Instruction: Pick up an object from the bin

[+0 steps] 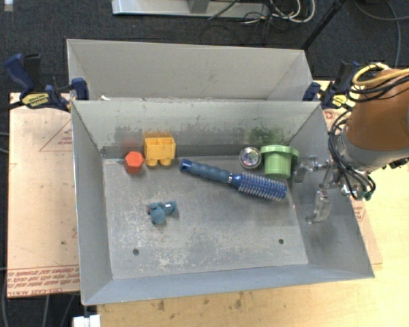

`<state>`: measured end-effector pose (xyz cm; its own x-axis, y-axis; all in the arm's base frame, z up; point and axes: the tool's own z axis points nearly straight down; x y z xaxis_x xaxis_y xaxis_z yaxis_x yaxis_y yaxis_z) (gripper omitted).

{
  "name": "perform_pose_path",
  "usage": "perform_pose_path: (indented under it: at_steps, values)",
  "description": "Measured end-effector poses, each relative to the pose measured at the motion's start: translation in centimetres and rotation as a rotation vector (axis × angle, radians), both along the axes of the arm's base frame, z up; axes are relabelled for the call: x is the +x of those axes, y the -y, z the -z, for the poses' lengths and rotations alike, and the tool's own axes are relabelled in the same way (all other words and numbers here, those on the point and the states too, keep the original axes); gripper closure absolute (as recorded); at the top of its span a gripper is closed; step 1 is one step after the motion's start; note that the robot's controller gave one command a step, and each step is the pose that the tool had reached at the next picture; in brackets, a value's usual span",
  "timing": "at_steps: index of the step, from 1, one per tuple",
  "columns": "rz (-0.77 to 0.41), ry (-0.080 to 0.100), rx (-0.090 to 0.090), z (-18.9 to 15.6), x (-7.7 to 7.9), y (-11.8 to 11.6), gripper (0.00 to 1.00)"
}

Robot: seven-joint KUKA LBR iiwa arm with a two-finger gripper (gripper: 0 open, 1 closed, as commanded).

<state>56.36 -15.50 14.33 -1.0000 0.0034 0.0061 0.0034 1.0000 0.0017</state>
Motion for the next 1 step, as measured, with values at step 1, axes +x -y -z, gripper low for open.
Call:
perform_pose_path:
  at_steps: [1]
  values:
    - [0.106,0.005,0.003,7.70,3.52,-8.29,0.00]
